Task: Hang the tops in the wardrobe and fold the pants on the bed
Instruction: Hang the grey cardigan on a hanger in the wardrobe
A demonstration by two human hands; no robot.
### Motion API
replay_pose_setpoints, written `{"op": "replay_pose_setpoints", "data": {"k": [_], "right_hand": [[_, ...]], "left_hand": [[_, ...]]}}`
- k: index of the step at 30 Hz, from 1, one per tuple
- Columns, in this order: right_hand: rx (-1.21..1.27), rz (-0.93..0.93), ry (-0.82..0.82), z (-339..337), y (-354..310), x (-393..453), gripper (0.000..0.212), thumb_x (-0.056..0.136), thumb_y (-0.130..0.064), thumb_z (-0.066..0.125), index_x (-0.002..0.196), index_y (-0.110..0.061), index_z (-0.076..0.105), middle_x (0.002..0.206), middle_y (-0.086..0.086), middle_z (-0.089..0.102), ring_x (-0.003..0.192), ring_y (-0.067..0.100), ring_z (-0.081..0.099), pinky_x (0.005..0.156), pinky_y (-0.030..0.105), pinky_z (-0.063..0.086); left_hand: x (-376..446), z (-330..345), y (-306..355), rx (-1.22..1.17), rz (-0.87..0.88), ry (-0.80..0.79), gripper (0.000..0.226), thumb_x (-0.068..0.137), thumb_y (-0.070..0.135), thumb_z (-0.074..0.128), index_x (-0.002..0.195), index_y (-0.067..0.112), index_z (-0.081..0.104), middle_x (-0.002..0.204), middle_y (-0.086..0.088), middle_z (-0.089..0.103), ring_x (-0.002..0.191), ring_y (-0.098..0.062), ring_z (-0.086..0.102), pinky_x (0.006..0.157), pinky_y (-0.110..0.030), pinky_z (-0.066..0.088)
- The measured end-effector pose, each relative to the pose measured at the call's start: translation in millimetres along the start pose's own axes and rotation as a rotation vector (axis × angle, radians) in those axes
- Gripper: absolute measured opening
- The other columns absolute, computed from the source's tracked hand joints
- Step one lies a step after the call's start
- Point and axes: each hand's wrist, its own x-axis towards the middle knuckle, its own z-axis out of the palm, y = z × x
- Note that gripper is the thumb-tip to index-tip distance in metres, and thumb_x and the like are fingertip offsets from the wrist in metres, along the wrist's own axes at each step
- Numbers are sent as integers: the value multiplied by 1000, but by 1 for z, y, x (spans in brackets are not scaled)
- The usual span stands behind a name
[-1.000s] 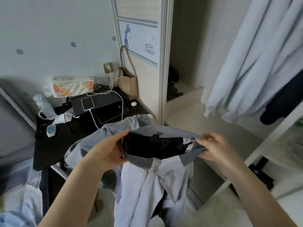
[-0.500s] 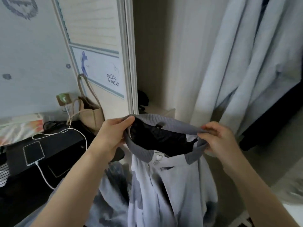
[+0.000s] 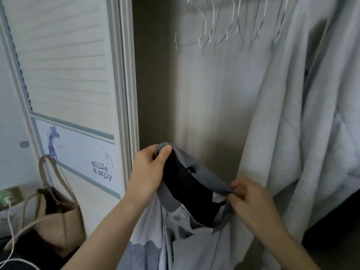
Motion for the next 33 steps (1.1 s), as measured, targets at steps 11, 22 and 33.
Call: {"op": "replay_pose_setpoints", "data": {"k": [11, 22, 33], "right_hand": [[-322, -404, 73, -48, -74, 107, 22, 85, -31, 54, 71, -15, 54, 63, -1, 55, 58, 12, 51, 53, 26, 36], [-409, -645, 641, -145, -180, 220, 22, 90, -9, 44, 107, -6, 57, 113, 10, 52, 106, 28, 48, 85, 39, 45], [-346, -233, 612, -210, -209, 301, 34, 87, -8, 43, 119, 2, 51, 129, 23, 50, 122, 42, 43, 100, 43, 37]], "left_hand": [[96, 25, 30, -197, 77, -61, 36, 95, 29, 61, 59, 28, 65, 63, 6, 62, 66, -11, 59, 66, -30, 45], [157, 39, 62, -363, -62, -202, 32, 93, 26, 65, 96, -6, 68, 87, -21, 72, 74, -27, 69, 71, -33, 54], [173, 43, 58, -254, -55, -248, 28, 95, 27, 62, 93, 3, 75, 89, -17, 75, 86, -30, 73, 74, -33, 55]]}}
